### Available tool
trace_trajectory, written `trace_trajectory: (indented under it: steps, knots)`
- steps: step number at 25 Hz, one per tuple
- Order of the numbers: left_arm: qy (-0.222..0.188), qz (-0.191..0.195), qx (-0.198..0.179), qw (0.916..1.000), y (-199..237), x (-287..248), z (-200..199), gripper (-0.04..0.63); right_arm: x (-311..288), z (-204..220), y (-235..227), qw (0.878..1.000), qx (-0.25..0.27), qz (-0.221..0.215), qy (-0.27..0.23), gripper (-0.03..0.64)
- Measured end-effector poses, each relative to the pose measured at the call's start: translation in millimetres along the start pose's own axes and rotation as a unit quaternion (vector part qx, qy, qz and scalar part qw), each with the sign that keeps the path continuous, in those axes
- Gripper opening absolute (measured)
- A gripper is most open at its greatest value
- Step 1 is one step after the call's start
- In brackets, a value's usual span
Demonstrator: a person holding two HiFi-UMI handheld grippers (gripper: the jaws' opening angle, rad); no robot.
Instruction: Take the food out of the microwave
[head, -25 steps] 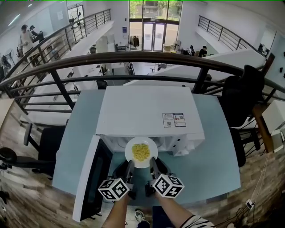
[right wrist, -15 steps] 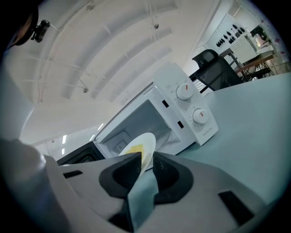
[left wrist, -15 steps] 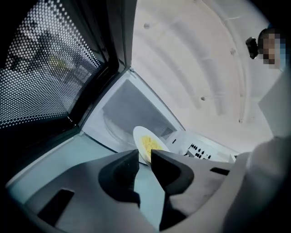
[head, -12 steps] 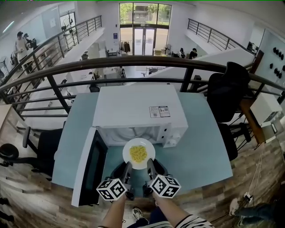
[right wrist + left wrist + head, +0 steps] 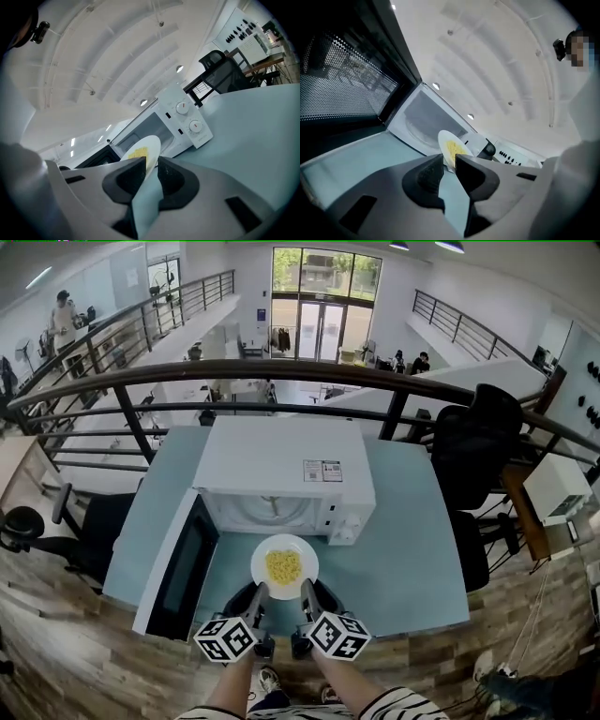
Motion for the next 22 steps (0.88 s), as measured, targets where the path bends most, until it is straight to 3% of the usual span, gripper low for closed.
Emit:
trace_trajectory:
  steps: [22]
  knots:
    - [-0.067,-0.07,0.018,0.9951,-82,60,69,0.088,86,-4,-22,0.995,0.023,-0.077,0.061,0.081]
Point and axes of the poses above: the fingertips, and each gripper's own axes: x backward along the fingers, y to its left, z out of its underside, the point moved 7 cm from there along x, backward along the fingers, and after that the axes turned 6 degrees about y, right-handed, at the moved point
